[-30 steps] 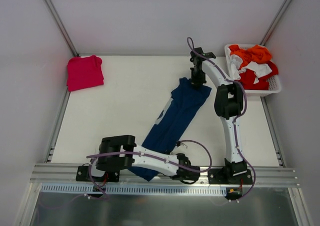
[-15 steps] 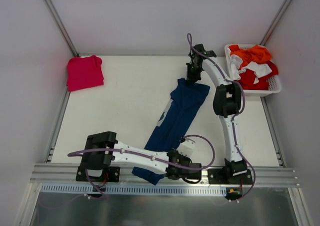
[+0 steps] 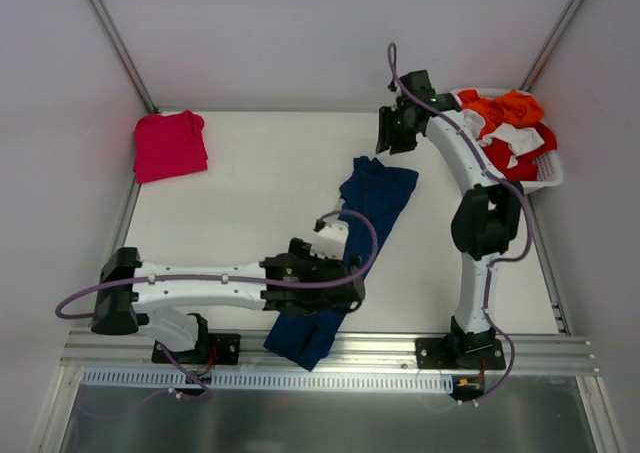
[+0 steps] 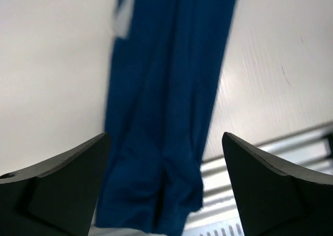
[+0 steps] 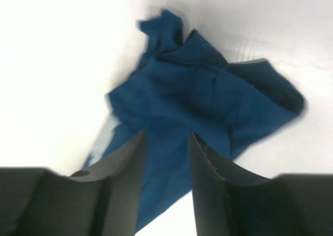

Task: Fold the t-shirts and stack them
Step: Rotate the tshirt 90 degrees

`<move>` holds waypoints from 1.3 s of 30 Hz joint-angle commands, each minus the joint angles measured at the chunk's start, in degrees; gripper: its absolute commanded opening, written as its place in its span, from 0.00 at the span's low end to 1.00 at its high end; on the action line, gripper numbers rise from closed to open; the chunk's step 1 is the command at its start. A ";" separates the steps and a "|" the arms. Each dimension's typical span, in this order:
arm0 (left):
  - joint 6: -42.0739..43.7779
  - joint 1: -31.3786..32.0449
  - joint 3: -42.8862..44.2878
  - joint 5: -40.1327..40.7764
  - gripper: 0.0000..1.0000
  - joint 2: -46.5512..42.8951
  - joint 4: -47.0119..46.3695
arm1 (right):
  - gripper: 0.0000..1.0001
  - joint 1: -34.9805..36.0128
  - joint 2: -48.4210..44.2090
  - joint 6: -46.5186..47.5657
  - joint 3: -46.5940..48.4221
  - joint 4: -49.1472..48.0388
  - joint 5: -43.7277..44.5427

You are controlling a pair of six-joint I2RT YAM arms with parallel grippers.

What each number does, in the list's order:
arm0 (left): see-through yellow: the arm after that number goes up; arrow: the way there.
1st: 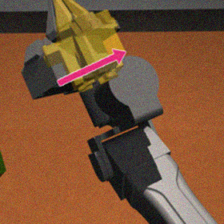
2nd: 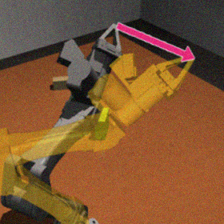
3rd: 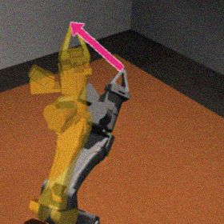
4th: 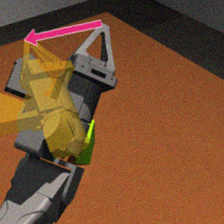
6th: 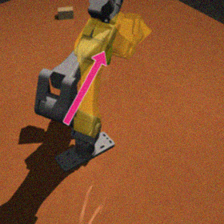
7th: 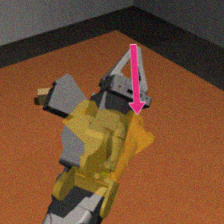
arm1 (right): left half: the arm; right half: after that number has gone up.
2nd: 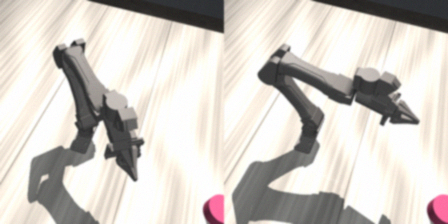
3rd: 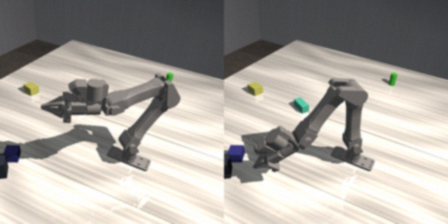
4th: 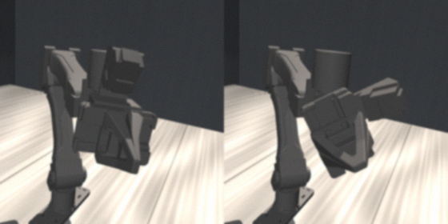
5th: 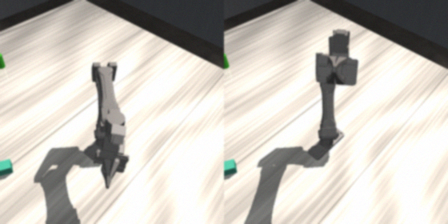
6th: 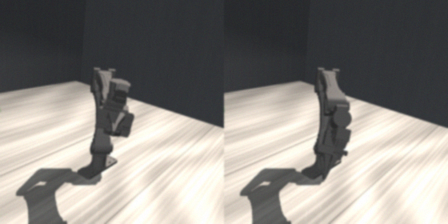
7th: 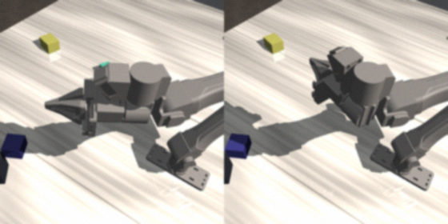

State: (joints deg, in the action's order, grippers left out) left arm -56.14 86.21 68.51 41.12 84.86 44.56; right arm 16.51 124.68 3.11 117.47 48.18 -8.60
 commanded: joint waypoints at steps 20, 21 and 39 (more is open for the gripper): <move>5.61 -14.23 -1.62 -3.94 0.00 3.64 0.88 | 0.01 6.16 -32.76 -0.12 -31.43 -4.23 16.16; 5.25 -14.23 -1.63 -4.47 0.00 5.13 0.88 | 0.00 6.16 -31.36 -0.21 -30.99 -4.67 16.07; -0.02 -11.25 -9.45 -14.40 0.00 5.05 0.97 | 0.01 6.25 -1.74 -2.32 -8.41 -0.81 16.16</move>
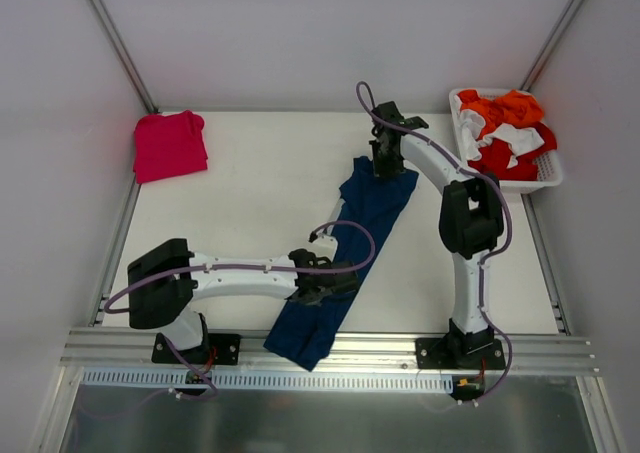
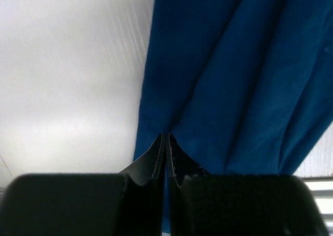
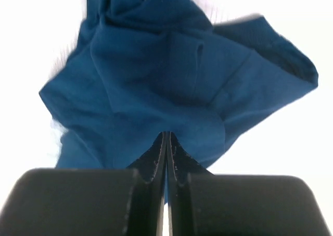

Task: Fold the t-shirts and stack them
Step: Rotate the tshirt 90 degrees

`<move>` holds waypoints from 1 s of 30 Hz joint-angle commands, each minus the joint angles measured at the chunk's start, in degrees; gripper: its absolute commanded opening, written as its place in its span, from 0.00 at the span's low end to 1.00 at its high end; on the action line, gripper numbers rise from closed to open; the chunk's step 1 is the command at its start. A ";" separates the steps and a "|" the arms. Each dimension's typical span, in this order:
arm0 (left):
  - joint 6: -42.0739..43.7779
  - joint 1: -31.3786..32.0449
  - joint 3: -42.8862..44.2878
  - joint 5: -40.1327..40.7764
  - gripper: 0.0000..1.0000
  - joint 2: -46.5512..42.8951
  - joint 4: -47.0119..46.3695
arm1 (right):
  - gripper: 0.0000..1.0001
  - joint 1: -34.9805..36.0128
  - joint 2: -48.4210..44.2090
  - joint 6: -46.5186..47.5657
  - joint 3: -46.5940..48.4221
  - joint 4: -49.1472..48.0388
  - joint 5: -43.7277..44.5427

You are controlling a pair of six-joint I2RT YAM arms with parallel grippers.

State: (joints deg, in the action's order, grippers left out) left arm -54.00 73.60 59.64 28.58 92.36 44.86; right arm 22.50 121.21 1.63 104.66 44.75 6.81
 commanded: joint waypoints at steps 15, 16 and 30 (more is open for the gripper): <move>-1.90 5.15 3.21 -6.42 0.00 3.17 0.05 | 0.01 1.67 11.32 -0.66 14.68 10.43 6.11; -1.73 5.23 3.12 -6.95 0.00 3.44 -0.30 | 0.00 1.76 11.85 -0.75 15.48 10.88 6.20; 1.61 5.59 0.48 -14.95 0.00 4.50 -10.05 | 0.01 2.81 21.08 -1.54 26.29 13.26 0.93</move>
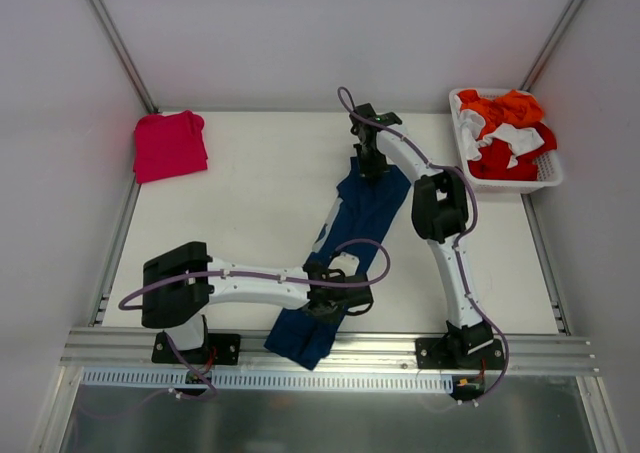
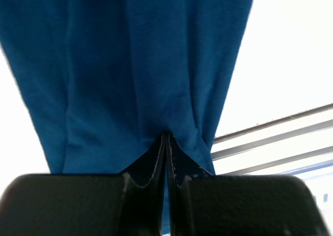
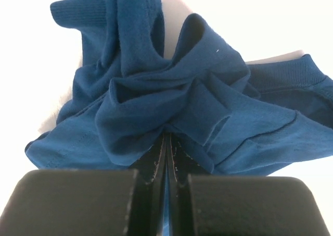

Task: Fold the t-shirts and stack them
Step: Rotate the tshirt 90 degrees

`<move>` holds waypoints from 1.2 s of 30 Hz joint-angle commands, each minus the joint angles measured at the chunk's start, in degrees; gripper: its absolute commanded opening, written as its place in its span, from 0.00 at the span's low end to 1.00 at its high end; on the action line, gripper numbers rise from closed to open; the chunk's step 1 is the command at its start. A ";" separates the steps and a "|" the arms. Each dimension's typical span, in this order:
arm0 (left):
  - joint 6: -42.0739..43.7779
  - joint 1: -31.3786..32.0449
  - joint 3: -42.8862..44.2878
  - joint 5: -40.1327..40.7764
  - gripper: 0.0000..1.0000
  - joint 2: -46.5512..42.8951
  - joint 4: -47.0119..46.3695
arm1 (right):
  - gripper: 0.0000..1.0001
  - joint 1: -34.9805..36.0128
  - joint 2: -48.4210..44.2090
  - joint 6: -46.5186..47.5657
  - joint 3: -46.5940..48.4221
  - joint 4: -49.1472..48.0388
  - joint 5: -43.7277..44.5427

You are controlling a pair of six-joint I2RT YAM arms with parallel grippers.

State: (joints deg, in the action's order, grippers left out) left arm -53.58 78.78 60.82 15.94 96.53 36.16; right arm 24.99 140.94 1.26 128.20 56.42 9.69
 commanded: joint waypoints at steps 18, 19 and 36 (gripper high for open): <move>6.47 -2.05 -6.42 -19.46 0.00 6.21 -27.72 | 0.01 -0.38 2.93 -0.56 4.69 1.58 -3.37; 6.91 -2.14 -6.15 -20.24 0.00 6.47 -28.42 | 0.00 -0.65 3.02 -0.38 5.12 1.58 -3.54; 17.11 -11.54 6.59 -27.63 0.00 10.43 -34.40 | 0.01 -6.01 8.29 2.17 12.59 -0.08 -18.91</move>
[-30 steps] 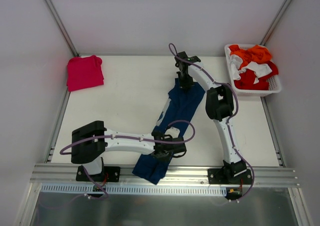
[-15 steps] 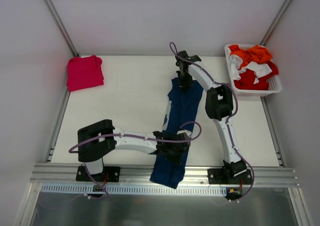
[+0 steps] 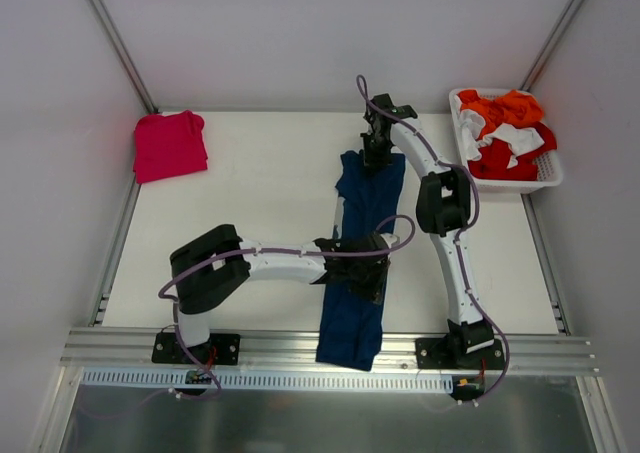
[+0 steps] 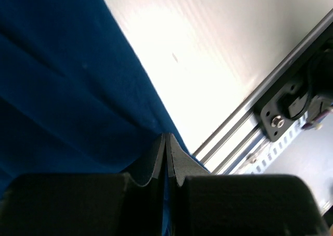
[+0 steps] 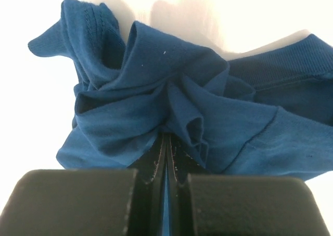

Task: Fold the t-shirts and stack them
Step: Rotate the tshirt 90 degrees

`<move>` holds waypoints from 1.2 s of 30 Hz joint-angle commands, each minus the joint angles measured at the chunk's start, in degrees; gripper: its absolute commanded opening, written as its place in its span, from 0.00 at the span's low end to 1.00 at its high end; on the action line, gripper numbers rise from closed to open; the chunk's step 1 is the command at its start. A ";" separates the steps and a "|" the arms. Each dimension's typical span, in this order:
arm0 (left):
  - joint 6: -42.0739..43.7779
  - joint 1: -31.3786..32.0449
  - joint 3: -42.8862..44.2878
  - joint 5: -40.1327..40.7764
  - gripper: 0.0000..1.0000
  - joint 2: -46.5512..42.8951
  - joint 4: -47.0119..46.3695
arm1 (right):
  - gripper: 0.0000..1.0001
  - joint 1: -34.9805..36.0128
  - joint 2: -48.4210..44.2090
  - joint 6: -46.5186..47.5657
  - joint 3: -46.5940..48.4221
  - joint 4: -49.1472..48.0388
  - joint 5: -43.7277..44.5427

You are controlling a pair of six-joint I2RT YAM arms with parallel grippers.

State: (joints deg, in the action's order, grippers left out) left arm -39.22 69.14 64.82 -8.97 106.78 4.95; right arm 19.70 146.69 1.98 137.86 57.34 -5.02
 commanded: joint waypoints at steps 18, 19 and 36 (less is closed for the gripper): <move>11.18 -7.01 -1.09 11.66 0.04 -12.72 -4.51 | 0.00 0.50 -16.68 5.93 -10.58 -11.10 2.19; 11.97 -7.01 -1.53 14.39 0.02 -16.39 -4.42 | 0.00 0.95 -22.10 6.45 -12.34 -11.81 3.07; 14.53 -8.06 -6.89 19.88 0.00 -21.45 -3.53 | 0.00 12.72 -66.87 -1.27 -55.04 -10.31 18.55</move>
State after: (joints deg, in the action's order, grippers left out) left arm -25.50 61.76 60.23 12.43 83.57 3.55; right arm 31.94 78.91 4.45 91.59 48.47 10.33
